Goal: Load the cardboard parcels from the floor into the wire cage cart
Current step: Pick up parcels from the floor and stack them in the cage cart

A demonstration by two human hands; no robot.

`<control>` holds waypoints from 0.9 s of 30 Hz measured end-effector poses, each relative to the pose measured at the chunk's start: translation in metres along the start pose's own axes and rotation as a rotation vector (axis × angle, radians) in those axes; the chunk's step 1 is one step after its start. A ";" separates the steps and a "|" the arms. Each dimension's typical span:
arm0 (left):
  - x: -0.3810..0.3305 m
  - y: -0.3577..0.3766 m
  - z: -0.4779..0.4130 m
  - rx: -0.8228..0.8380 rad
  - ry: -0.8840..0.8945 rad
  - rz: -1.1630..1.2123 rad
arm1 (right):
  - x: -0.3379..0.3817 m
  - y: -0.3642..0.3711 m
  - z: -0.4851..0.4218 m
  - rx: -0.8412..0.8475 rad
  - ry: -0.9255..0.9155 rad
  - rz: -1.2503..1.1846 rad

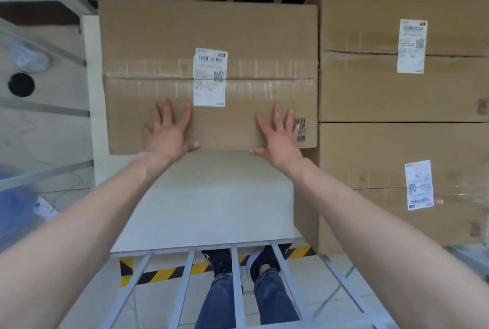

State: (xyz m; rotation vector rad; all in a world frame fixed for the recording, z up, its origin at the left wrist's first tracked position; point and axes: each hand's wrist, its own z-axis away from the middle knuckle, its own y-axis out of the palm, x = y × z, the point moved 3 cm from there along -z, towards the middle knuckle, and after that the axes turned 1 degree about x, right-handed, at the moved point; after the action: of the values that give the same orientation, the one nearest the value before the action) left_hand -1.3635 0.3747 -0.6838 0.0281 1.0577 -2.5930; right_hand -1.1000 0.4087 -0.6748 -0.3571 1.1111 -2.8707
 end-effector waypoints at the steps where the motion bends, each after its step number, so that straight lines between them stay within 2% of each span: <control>1: -0.002 -0.013 -0.013 -0.009 -0.002 -0.018 | 0.001 -0.014 -0.013 -0.007 -0.007 -0.019; 6: -0.010 -0.053 -0.055 -0.001 -0.024 -0.062 | 0.003 -0.055 -0.054 0.028 -0.001 -0.096; 11: -0.012 -0.045 -0.035 -0.047 -0.030 0.004 | -0.003 -0.058 -0.036 -0.008 -0.030 -0.118; 14: -0.029 -0.035 -0.011 -0.087 0.032 0.020 | -0.009 -0.060 -0.015 -0.020 -0.032 -0.138; 20: -0.095 -0.033 0.082 -0.063 0.165 0.067 | -0.022 -0.074 0.074 -0.069 0.003 -0.242; 27: -0.184 -0.100 0.252 -0.113 0.240 0.088 | -0.021 -0.139 0.232 -0.149 -0.006 -0.185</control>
State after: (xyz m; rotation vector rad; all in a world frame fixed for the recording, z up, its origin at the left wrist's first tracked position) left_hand -1.1946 0.3246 -0.4076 0.3582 1.2539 -2.4907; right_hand -1.0203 0.3612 -0.4195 -0.5002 1.3642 -2.9460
